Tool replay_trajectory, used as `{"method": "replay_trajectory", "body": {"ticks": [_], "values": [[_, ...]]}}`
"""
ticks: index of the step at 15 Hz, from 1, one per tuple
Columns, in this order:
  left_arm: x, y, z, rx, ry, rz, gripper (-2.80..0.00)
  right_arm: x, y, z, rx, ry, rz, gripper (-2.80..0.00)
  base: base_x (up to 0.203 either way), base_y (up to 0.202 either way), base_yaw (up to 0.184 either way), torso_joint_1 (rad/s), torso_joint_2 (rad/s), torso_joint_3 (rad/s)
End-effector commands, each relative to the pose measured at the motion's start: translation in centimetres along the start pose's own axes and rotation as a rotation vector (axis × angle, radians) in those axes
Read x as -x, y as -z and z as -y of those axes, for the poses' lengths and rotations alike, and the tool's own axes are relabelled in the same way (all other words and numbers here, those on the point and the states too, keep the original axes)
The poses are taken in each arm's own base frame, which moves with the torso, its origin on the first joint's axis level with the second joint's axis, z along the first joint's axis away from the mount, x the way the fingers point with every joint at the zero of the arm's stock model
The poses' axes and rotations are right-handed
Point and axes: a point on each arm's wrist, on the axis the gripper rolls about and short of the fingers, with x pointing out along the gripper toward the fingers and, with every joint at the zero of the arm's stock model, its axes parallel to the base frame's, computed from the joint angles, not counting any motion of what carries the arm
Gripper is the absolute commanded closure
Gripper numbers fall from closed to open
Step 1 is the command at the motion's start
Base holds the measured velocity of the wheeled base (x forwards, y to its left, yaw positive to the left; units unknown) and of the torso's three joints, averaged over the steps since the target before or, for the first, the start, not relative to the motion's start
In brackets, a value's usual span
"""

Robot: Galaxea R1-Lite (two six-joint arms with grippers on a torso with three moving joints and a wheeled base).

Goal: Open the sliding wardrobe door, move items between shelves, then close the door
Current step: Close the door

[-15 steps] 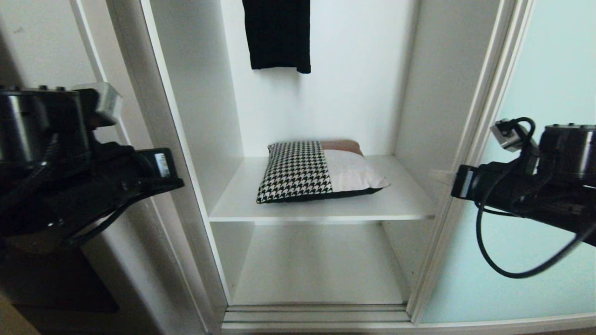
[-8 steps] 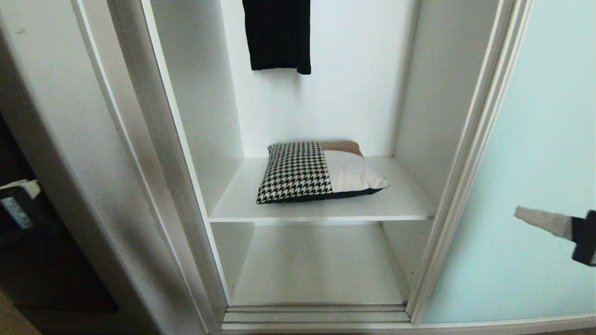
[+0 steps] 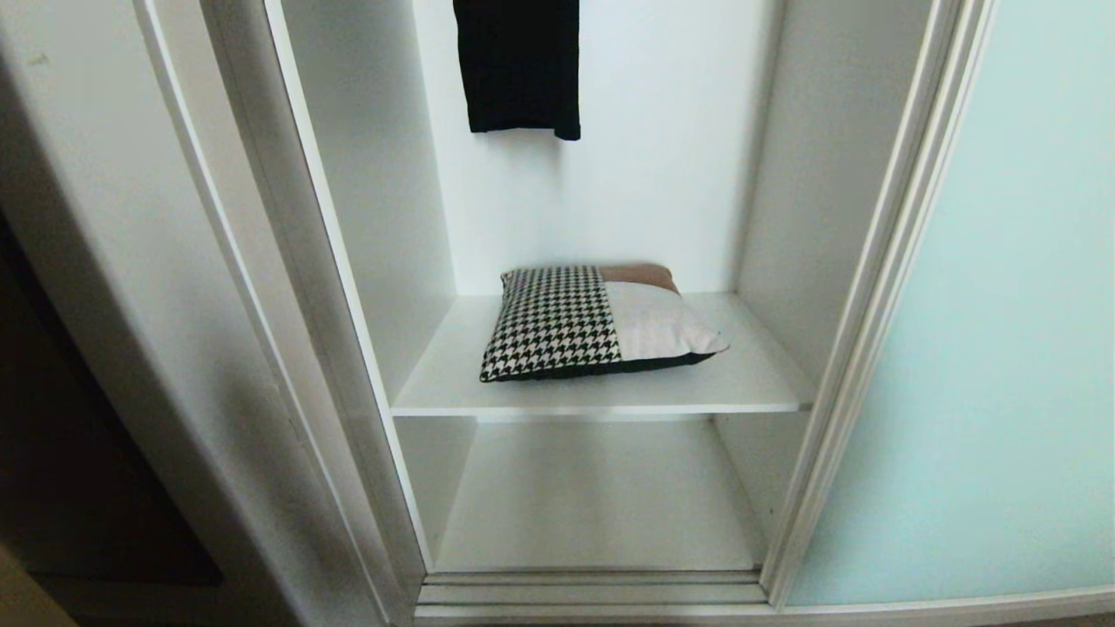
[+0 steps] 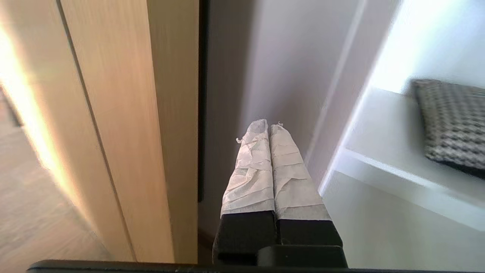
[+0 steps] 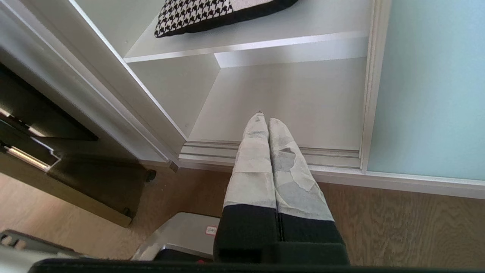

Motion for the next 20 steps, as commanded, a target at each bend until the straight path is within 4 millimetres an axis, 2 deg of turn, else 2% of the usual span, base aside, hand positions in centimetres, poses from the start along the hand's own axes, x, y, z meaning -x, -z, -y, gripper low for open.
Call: {"method": "replay_trajectory", "body": {"ticks": [1, 4, 6, 8, 10, 12, 13, 17, 20], "values": [[2.1, 1.7, -1.3, 0.030, 0.022, 0.064, 0.00, 2.1, 1.9, 0.3, 0.006, -0.029, 0.083, 0.00, 0.000, 0.000, 0.000, 0.000, 0.00, 0.000], [3.4, 2.8, -2.0, 0.039, 0.015, 0.120, 0.00, 2.9, 3.5, 0.8, 0.006, -0.018, 0.123, 0.00, 0.000, 0.000, 0.000, 0.000, 0.00, 0.000], [4.3, 5.5, -2.4, -0.004, 0.116, 0.119, 0.00, 2.7, 4.3, 1.2, -0.033, 0.060, 0.137, 0.00, 0.000, 0.000, 0.000, 0.000, 0.00, 0.000], [5.1, 6.8, -2.7, -0.082, 0.208, 0.119, 0.00, 2.6, 4.5, 1.4, -0.048, 0.078, 0.141, 0.00, 0.000, 0.000, 0.000, 0.000, 0.00, 0.000], [5.8, 8.3, -2.8, -0.165, 0.331, 0.074, 0.00, 2.6, 4.5, 1.3, -0.038, 0.064, 0.140, 0.00, 0.000, 0.000, 0.000, 0.000, 0.00, 0.000], [5.8, 9.2, -2.7, -0.109, 0.418, -0.025, 0.00, 2.2, 5.2, 1.6, -0.019, 0.074, 0.113, 0.00, 0.000, 0.000, 0.000, 0.000, 0.00, 0.000], [5.9, 9.8, -2.8, -0.136, 0.428, -0.081, 0.00, 2.0, 5.8, 1.8, 0.007, 0.083, 0.093, 0.00, 0.000, 0.000, 0.000, 0.000, 0.00, 0.000], [5.9, 9.9, -2.7, -0.261, 0.468, -0.069, 0.00, 1.1, 7.3, 2.5, 0.068, 0.094, 0.086, 0.00, 0.000, 0.000, 0.000, 0.000, 0.00, 0.000], [5.9, 9.8, -2.7, -0.203, 0.461, -0.063, 0.00, 0.7, 7.8, 2.7, 0.094, 0.085, 0.112, 0.00, 0.000, 0.000, 0.000, 0.000, 0.00, 0.000]]}}
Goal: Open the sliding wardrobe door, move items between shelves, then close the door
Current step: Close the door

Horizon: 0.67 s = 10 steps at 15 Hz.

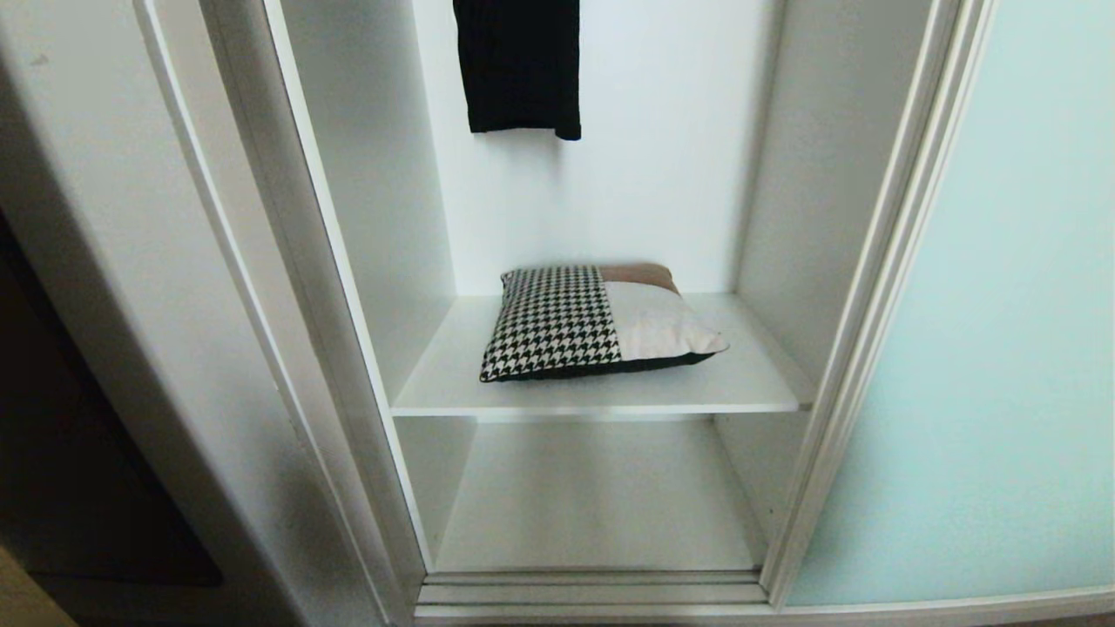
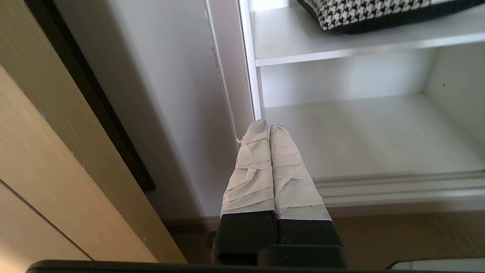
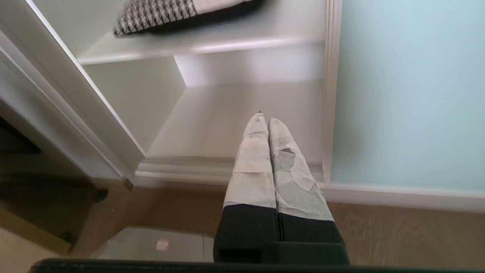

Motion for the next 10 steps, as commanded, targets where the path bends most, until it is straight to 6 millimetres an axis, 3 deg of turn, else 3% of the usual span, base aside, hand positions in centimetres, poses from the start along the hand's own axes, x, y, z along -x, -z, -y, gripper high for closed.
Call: {"method": "replay_trajectory", "body": {"ticks": [1, 8, 10], "values": [[0.0, 0.0, 0.0, 0.033, -0.003, -0.003, 0.00, -0.2, 0.5, 0.1, -0.004, 0.000, -0.013, 0.00, 0.000, 0.000, 0.000, 0.000, 0.00, 0.000], [0.0, 0.0, 0.0, 0.036, -0.002, -0.003, 0.00, -0.6, 1.7, 0.4, 0.048, 0.012, -0.013, 0.00, 0.000, 0.000, 0.000, 0.000, 0.00, 0.000], [0.0, 0.0, 0.0, 0.036, -0.002, -0.003, 0.00, -0.6, 2.0, 0.7, 0.073, 0.084, -0.007, 0.00, 0.000, 0.000, 0.000, 0.000, 0.00, 0.000]]}}
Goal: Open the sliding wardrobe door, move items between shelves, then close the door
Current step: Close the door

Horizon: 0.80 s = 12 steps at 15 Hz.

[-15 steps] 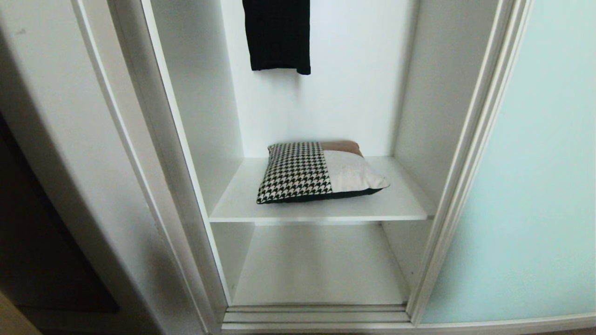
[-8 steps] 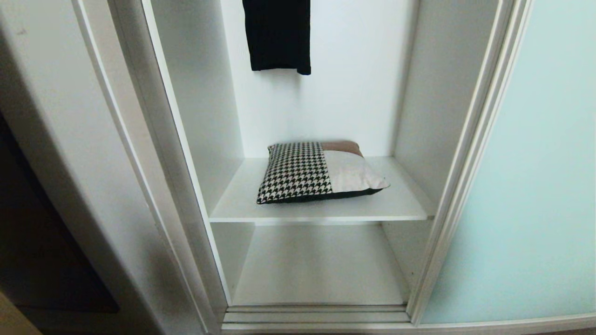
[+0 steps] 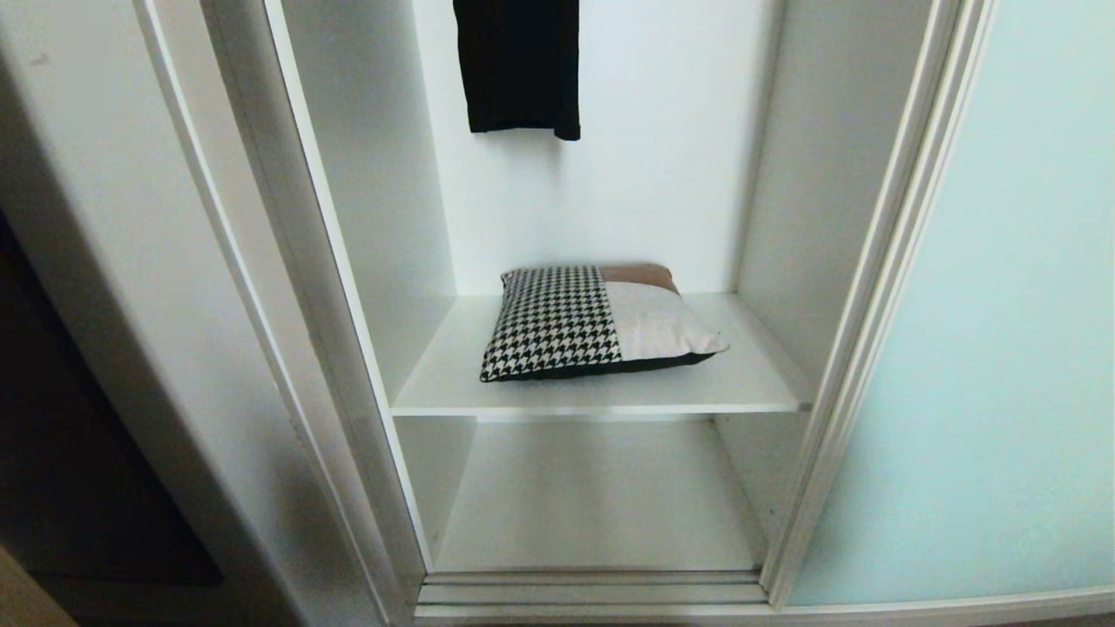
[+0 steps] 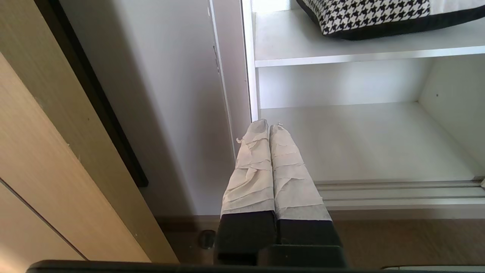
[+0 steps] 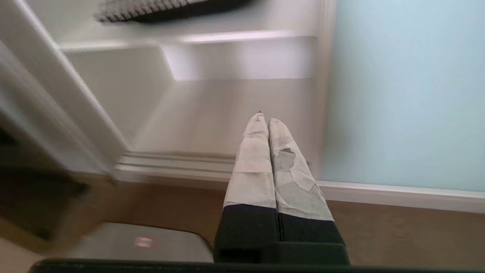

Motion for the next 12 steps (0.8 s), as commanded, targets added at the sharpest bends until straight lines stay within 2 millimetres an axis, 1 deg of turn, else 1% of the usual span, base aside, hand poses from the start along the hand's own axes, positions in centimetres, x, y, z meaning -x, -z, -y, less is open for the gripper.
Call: {"method": "replay_trajectory", "body": {"ticks": [1, 5, 7, 10, 12], "values": [[0.0, 0.0, 0.0, -0.001, 0.000, -0.003, 0.00, -0.1, 0.3, 0.2, 0.005, 0.079, -0.014, 0.00, 0.000, 0.000, 0.000, 0.000, 0.00, 0.000], [0.0, 0.0, 0.0, -0.001, 0.000, -0.003, 0.00, -0.1, 0.4, 0.3, 0.024, 0.088, -0.019, 0.00, 0.000, 0.000, 0.000, 0.000, 0.00, 0.000], [0.0, 0.0, 0.0, -0.001, 0.000, -0.003, 0.00, 0.0, 0.6, 0.2, 0.031, 0.151, -0.017, 0.00, 0.000, 0.000, 0.000, 0.000, 0.00, 0.000], [0.0, 0.0, 0.0, -0.001, 0.000, -0.003, 0.00, 0.8, 1.4, 0.1, 0.058, 0.130, 0.005, 0.00, 0.000, 0.000, 0.000, 0.000, 0.00, 0.000], [0.0, 0.0, 0.0, -0.001, 0.000, -0.003, 0.00, 1.6, 1.7, 0.1, 0.071, 0.110, 0.086, 0.00, 0.000, 0.000, 0.000, 0.000, 0.00, 0.000]]}}
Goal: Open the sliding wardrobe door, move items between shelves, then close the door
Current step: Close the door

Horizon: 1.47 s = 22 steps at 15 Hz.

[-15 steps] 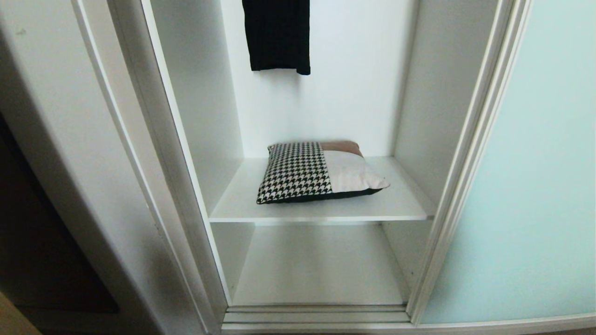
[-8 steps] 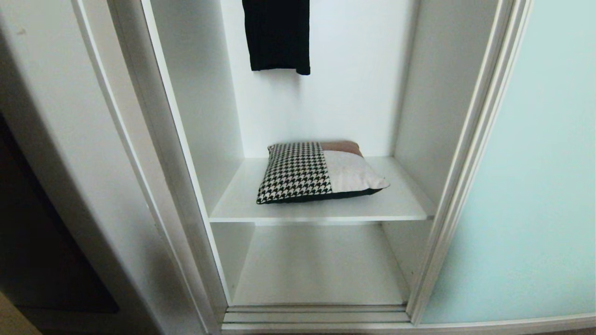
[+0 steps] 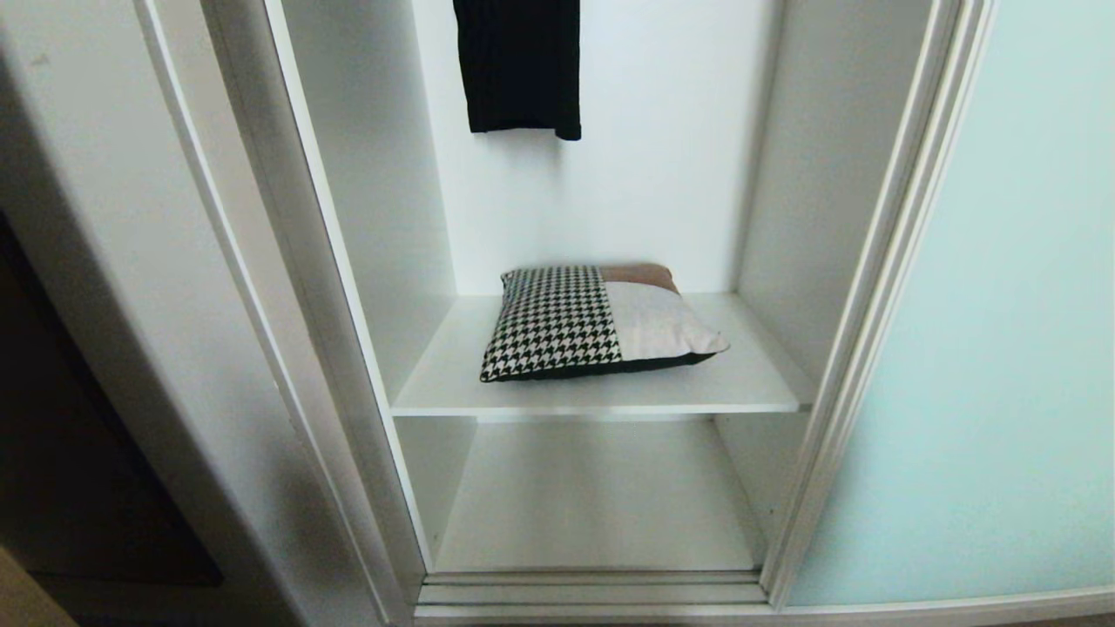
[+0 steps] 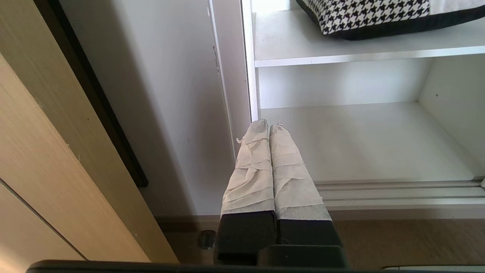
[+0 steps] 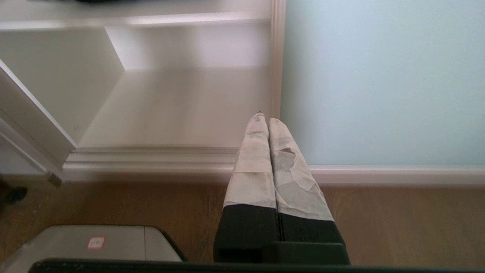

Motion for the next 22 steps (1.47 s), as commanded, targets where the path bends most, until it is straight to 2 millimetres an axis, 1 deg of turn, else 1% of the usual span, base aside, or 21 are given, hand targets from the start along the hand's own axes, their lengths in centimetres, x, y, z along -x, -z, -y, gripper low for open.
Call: {"method": "replay_trajectory", "body": {"ticks": [1, 2, 4, 7, 10, 14, 15, 17, 20, 22], "values": [[-0.02, -0.01, 0.00, -0.001, 0.000, -0.002, 0.00, 1.08, 0.40, 0.03, 0.003, -0.015, 0.128, 0.00, 0.000, 0.000, 0.000, 0.000, 0.00, 0.000], [-0.02, -0.01, 0.00, -0.001, 0.000, -0.002, 0.00, 1.33, 0.55, 0.05, -0.009, -0.019, 0.159, 0.00, 0.000, 0.000, 0.000, 0.000, 0.00, 0.000], [-0.02, -0.01, 0.00, -0.001, 0.000, -0.002, 0.00, 1.34, 0.58, 0.06, -0.057, -0.021, 0.159, 0.00, 0.000, 0.000, 0.000, 0.000, 0.00, 0.000], [-0.02, -0.01, 0.00, -0.001, 0.000, -0.002, 0.00, 1.35, 0.54, 0.06, -0.054, -0.021, 0.162, 0.00, 0.000, 0.000, 0.000, 0.000, 0.00, 0.000], [-0.02, -0.01, 0.00, -0.001, 0.000, -0.002, 0.00, 1.37, 0.44, 0.03, 0.011, -0.024, 0.172, 0.00, 0.000, 0.000, 0.000, 0.000, 0.00, 0.000], [-0.02, -0.01, 0.00, -0.001, 0.000, -0.002, 0.00, 1.36, 0.54, 0.07, -0.021, -0.013, 0.165, 0.00, 0.000, 0.000, 0.000, 0.000, 0.00, 0.000], [-0.02, -0.01, 0.00, -0.001, 0.000, -0.002, 0.00, 1.37, 0.51, 0.07, 0.017, -0.010, 0.168, 0.00, 0.000, 0.000, 0.000, 0.000, 0.00, 0.000], [-0.02, -0.01, 0.00, -0.001, 0.000, -0.002, 0.00, 1.32, 0.93, 0.09, 0.113, -0.007, 0.119, 0.00, 0.000, 0.000, 0.000, 0.000, 0.00, 0.000], [-0.02, -0.01, 0.00, -0.001, 0.000, -0.002, 0.00, 1.33, 0.85, 0.08, 0.075, -0.010, 0.123, 0.00, 0.000, 0.000, 0.000, 0.000, 0.00, 0.000], [-0.02, -0.01, -0.01, -0.002, -0.003, -0.002, 0.00, 1.33, 0.86, 0.09, 0.081, -0.007, 0.126, 0.00, 0.000, 0.000, 0.000, 0.000, 0.00, 0.000]]}}
